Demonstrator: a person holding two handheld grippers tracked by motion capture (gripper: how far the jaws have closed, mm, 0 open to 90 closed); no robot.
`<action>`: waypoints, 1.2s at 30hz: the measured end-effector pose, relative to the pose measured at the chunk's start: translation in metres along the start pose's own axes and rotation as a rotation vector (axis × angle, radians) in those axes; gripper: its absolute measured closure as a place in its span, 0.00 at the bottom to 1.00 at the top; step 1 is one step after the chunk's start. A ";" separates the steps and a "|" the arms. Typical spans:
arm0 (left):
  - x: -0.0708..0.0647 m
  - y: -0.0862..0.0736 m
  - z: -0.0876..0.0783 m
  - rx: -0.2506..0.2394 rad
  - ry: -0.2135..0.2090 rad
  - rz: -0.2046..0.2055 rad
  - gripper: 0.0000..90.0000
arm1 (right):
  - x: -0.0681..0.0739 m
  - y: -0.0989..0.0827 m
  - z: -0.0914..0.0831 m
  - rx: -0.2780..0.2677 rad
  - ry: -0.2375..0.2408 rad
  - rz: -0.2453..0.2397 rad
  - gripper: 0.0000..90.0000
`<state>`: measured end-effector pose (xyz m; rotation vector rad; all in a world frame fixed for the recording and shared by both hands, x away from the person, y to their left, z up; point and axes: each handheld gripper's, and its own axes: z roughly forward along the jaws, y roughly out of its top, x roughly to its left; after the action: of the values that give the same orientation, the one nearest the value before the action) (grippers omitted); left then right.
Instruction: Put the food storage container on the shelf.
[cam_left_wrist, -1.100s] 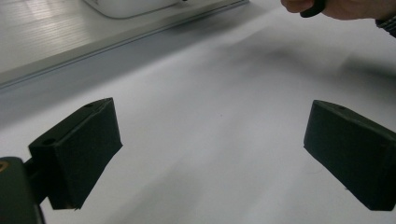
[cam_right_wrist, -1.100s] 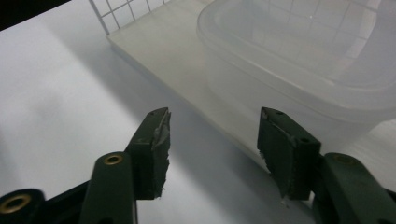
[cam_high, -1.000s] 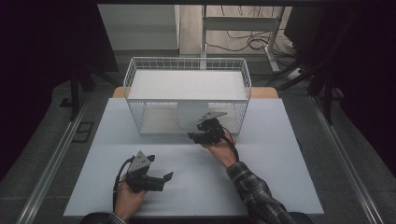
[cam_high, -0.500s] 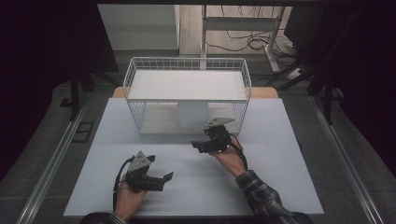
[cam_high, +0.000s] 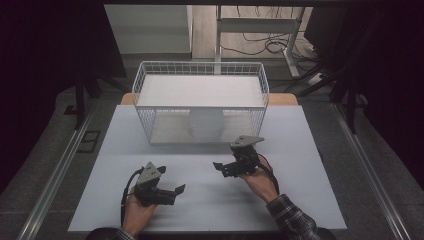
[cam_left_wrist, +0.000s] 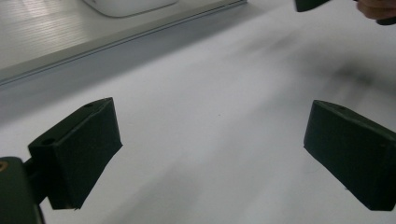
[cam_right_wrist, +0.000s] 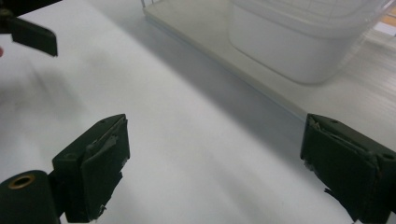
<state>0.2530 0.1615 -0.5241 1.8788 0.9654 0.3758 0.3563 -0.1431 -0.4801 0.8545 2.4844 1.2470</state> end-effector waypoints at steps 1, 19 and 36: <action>0.000 0.000 0.000 0.001 0.001 0.000 0.04 | 0.000 -0.003 -0.003 -0.002 -0.001 -0.001 0.08; 0.001 -0.001 0.001 0.020 0.010 0.005 0.04 | 0.003 -0.040 -0.045 -0.007 -0.042 0.016 0.07; 0.000 -0.002 0.004 0.042 0.016 0.016 0.04 | -0.001 -0.084 -0.078 0.011 -0.104 0.015 0.06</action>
<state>0.2546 0.1599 -0.5272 1.9254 0.9761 0.3830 0.2886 -0.2339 -0.4993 0.9175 2.4092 1.1637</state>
